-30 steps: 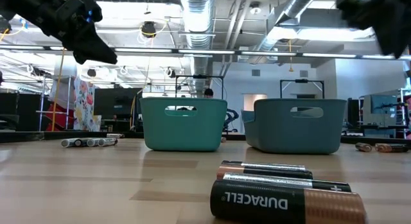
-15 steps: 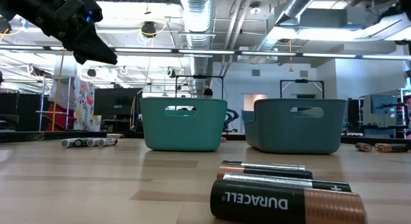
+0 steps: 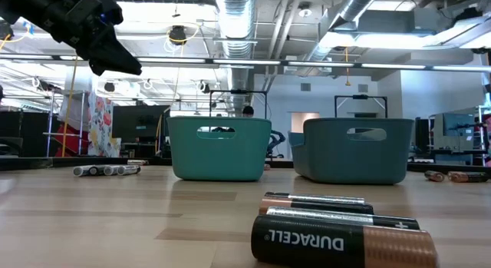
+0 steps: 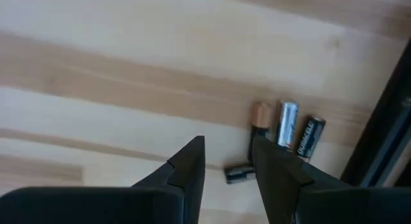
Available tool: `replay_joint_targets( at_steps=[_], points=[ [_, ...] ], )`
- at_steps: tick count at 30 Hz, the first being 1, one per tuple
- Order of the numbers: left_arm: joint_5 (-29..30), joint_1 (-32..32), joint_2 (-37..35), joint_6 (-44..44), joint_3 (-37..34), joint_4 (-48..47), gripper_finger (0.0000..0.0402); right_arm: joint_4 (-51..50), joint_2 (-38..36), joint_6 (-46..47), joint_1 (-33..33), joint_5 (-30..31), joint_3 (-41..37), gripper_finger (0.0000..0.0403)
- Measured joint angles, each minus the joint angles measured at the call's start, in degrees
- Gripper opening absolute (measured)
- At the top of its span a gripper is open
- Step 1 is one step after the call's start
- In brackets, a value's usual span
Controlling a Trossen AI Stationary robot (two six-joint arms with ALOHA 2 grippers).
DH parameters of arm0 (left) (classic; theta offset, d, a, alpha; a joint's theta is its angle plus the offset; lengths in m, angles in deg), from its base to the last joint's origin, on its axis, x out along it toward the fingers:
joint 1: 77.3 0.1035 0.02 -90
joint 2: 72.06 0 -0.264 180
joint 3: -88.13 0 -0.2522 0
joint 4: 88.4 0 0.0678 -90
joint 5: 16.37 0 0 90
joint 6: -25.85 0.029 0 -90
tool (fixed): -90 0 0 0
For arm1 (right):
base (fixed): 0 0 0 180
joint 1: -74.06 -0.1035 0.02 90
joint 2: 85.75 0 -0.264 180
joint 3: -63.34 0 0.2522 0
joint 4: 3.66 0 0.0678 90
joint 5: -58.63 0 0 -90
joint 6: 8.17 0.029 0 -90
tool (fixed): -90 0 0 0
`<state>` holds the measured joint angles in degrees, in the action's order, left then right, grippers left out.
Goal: Sort batteries
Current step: Put the black battery into the green bin
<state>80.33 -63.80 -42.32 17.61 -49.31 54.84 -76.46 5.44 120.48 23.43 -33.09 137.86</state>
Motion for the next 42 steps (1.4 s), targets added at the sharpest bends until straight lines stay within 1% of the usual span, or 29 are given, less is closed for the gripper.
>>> replay_joint_targets(
  at_steps=[9, 14, 20, 36, 39, 42],
  points=[
    [0.0, 0.0, 0.0, -0.7, 0.0, -0.3, 0.0091, 1.4, 3.7, 0.4, -3.2, -0.1, 0.0, 0.0128],
    [0.0, 0.0, 0.0, -3.7, 0.0, -0.3, 0.0091, 1.2, 5.1, 0.4, -5.2, -0.3, 0.0, 0.0128],
    [0.0, 0.0, 0.0, -4.7, 0.0, -0.2, 0.0091, 1.2, 6.8, 0.5, -7.1, -0.4, 0.0, 0.0128],
    [0.0, 0.0, 0.0, -4.9, 0.0, -0.2, 0.0091, 7.5, 12.9, 0.4, -6.9, 0.1, 0.1, 0.0127],
    [0.5, 0.0, 0.0, -4.9, 0.0, -0.2, 0.0091, 7.7, 12.9, 0.0, -6.3, 0.1, 0.1, 0.0118],
    [1.5, 0.0, 0.0, -4.9, 0.0, -0.2, 0.0091, 7.4, 12.9, -0.2, -5.6, 0.0, 0.1, 0.0088]
  ],
)
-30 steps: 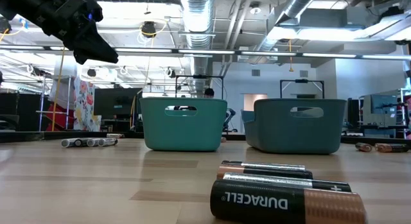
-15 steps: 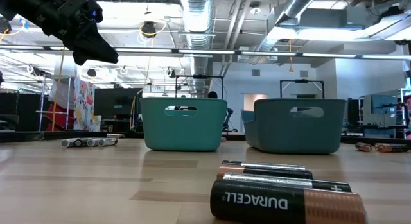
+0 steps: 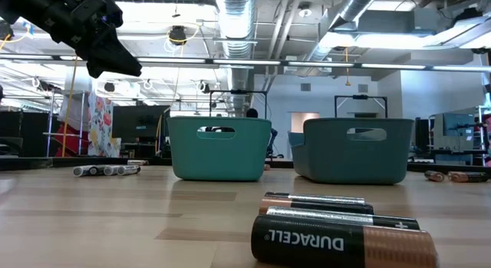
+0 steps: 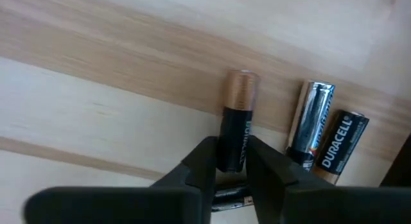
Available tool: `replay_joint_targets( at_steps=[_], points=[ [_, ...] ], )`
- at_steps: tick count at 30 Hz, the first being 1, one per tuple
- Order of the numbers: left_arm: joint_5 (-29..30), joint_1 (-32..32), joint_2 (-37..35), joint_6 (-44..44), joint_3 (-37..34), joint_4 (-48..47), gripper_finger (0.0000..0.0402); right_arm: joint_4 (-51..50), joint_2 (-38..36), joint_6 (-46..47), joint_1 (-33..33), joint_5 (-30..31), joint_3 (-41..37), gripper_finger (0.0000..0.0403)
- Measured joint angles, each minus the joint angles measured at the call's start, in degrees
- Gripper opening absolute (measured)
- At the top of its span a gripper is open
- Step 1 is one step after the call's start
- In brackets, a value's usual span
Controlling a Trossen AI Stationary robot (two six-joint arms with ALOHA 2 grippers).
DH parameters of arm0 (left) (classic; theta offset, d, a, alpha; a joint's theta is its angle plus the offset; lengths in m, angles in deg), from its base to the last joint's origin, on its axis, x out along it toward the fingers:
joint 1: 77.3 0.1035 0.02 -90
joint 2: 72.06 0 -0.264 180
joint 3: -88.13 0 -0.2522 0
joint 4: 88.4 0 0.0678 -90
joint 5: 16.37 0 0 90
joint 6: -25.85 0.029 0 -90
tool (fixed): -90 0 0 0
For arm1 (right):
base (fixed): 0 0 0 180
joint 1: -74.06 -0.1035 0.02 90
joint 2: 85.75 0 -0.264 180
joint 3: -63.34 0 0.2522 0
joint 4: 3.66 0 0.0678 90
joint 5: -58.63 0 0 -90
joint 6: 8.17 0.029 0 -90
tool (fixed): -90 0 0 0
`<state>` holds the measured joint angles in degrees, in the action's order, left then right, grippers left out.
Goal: Sort batteries
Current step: Put the black battery into the green bin
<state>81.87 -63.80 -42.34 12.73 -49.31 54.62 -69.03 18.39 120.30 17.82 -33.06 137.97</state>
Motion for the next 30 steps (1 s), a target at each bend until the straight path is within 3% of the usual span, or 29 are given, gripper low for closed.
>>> replay_joint_targets(
  at_steps=[7, 17, 30],
  points=[
    [0.4, 0.0, 0.0, 1.7, 0.0, 0.0, 0.0091, -0.1, -0.1, 0.0, 0.8, -0.1, 0.2, 0.0011],
    [1.0, 0.0, 0.0, 6.2, 0.0, 0.0, 0.0091, -5.4, -8.0, -0.6, 0.9, 1.2, 0.2, 0.0014],
    [1.5, 0.0, 0.0, 8.0, 0.0, -0.1, 0.0091, -20.1, -26.1, -8.2, 4.7, 15.6, 0.2, 0.0015]
  ],
)
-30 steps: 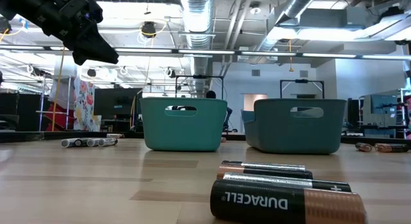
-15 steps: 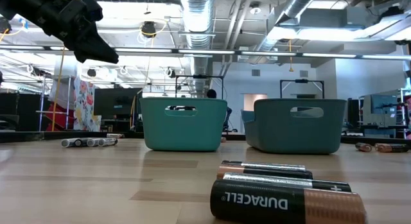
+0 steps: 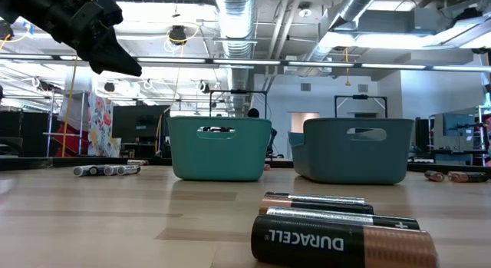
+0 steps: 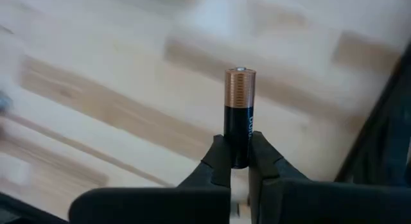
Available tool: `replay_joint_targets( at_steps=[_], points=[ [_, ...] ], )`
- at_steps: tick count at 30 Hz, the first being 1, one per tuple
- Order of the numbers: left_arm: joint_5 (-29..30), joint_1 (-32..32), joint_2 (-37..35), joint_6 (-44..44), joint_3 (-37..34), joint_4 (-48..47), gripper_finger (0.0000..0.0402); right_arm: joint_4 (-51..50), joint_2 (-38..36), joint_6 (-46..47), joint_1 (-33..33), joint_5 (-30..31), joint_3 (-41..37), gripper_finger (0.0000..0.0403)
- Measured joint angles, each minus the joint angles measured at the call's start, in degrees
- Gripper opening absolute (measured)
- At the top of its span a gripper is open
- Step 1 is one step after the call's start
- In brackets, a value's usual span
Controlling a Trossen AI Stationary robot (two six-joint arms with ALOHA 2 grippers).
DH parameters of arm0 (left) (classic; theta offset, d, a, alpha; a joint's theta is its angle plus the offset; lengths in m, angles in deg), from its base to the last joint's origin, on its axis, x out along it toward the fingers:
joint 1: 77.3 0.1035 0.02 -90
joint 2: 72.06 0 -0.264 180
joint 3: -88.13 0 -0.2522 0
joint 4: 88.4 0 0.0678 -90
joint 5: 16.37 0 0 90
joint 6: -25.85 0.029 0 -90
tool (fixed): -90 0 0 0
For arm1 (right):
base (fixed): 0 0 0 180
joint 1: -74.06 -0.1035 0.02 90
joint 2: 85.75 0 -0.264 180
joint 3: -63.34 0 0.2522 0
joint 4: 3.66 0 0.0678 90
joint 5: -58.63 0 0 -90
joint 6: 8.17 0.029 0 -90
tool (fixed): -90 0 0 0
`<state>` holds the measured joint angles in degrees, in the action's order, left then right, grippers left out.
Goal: Sort batteries
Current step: Put the black battery into the green bin
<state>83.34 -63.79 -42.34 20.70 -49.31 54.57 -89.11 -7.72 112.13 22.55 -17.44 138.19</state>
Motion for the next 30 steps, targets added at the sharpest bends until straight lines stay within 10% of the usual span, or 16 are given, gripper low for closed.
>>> replay_joint_targets(
  at_steps=[9, 18, 30],
  points=[
    [0.0, 0.0, 0.0, 0.0, 0.0, 0.0, 0.0091, -6.4, -4.6, -34.0, 20.6, 3.3, 5.8, 0.0014],
    [0.0, 0.0, 0.0, 0.0, 0.0, 0.0, 0.0091, 11.1, -3.5, -74.0, 44.7, 4.3, 14.1, 0.0013],
    [0.0, 0.0, 0.0, -0.1, 0.0, -0.2, 0.0091, 13.3, 21.0, -102.7, 56.6, -5.2, 37.8, 0.0012]
  ],
)
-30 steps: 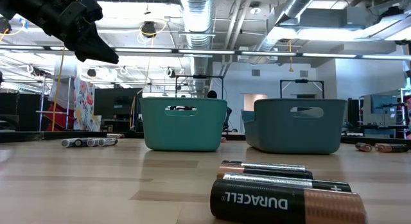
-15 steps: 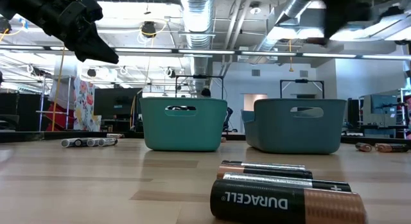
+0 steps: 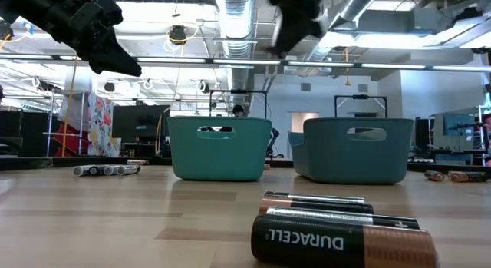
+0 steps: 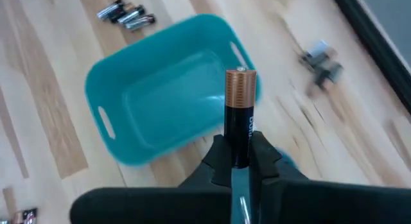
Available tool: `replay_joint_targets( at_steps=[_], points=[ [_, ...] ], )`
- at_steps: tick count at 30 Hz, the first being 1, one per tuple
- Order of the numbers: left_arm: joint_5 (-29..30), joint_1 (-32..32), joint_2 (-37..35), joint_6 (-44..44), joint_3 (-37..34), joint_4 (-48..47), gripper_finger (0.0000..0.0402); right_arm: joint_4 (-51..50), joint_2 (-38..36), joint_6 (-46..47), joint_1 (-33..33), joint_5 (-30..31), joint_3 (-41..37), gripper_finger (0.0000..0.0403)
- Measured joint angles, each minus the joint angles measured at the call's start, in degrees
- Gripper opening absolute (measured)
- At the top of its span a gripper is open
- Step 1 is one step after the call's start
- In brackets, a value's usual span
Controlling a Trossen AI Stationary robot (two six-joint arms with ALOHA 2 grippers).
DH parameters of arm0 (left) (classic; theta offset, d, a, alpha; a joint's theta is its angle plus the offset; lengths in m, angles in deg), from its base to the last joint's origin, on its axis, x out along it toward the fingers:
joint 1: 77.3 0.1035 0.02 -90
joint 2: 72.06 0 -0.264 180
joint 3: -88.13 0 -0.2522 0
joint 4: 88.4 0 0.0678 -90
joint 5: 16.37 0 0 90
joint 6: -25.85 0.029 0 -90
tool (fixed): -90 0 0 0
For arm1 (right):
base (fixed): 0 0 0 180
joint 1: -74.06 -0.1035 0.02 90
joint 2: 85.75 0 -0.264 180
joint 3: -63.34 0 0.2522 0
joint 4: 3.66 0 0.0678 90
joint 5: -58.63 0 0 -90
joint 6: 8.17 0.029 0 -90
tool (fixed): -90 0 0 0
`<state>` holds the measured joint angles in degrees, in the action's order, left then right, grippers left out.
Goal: Sort batteries
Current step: Put the black battery into the green bin
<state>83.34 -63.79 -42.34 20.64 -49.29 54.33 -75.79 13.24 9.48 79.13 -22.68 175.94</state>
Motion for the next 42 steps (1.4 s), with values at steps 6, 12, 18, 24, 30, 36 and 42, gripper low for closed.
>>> replay_joint_targets(
  at_steps=[6, 12, 18, 24, 30, 36, 42],
  points=[
    [0.0, 0.0, 0.0, 0.2, 0.0, 0.2, 0.0091, -0.4, 13.4, -7.6, 2.3, -6.4, 11.4, 0.0012],
    [0.0, 0.0, 0.0, 0.3, 0.0, 0.2, 0.0091, -5.4, 25.1, -10.7, 3.0, -7.6, 19.5, 0.0012],
    [0.0, 0.0, 0.0, 0.0, 0.0, 0.1, 0.0091, -8.7, 32.7, -11.7, 2.4, -10.0, 22.6, 0.0012],
    [0.0, 0.0, 0.0, 0.0, 0.0, -0.1, 0.0091, -8.2, 36.7, -11.7, 1.6, -11.4, 22.8, 0.0012],
    [0.0, 0.0, 0.0, 0.0, 0.0, -0.2, 0.0091, -7.7, 40.0, -11.7, 1.1, -12.3, 22.8, 0.0012],
    [0.0, 0.0, 0.0, -0.1, 0.0, -0.2, 0.0091, -6.0, 40.1, -11.2, 0.9, -12.3, 22.8, 0.0026],
    [0.0, 0.0, 0.0, -0.2, 0.0, -0.2, 0.0091, -5.8, 40.2, -10.4, 1.0, -12.3, 22.8, 0.0067]
  ],
)
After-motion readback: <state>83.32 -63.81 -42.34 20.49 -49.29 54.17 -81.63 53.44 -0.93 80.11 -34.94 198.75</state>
